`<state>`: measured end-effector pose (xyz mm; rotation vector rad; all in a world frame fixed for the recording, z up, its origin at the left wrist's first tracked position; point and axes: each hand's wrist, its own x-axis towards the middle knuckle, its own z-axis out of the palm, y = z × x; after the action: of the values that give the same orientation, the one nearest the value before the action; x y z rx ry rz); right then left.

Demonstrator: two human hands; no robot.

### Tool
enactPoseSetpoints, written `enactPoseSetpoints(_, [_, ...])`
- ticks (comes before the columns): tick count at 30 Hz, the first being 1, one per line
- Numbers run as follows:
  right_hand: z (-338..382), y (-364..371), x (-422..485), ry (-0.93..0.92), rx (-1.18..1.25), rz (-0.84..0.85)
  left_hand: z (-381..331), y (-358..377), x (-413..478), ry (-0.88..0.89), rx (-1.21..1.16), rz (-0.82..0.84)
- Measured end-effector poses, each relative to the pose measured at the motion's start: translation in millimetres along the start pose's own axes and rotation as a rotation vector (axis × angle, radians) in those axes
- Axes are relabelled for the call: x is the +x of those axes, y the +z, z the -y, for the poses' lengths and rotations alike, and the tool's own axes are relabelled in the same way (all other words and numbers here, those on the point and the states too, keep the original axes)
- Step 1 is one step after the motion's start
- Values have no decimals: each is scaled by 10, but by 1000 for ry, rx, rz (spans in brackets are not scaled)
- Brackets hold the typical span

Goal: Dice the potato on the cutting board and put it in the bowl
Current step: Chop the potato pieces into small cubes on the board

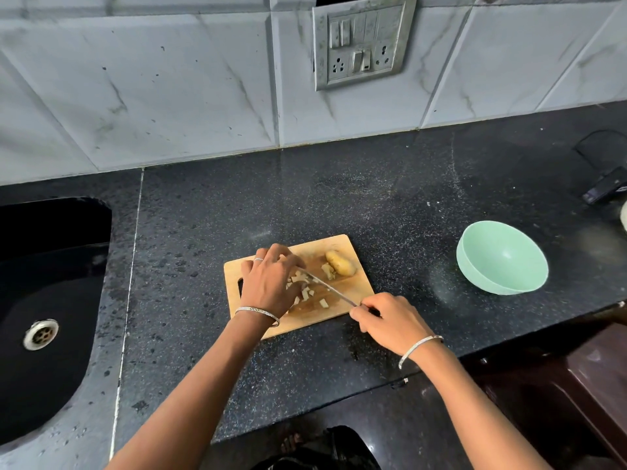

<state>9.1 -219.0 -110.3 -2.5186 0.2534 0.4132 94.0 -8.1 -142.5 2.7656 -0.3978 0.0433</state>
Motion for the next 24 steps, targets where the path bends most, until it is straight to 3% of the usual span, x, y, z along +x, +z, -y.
enactPoseSetpoints(5, [-70,-90,36,23,99,9,-61,76,-116,-174,-266,-203])
enactPoseSetpoints(9, [-61,32,46,72,171,7,-198,166,-222,-22,-86,49])
enactPoseSetpoints(11, [-42,96,32,65,181,9,-234,191,-235,41,-22,94])
enactPoseSetpoints(17, [-54,185,-12,53,179,-33,-221,158,-164,49,89,53])
enactPoseSetpoints(24, [1,226,7,77,163,-115,-70,171,-188,-36,23,-79])
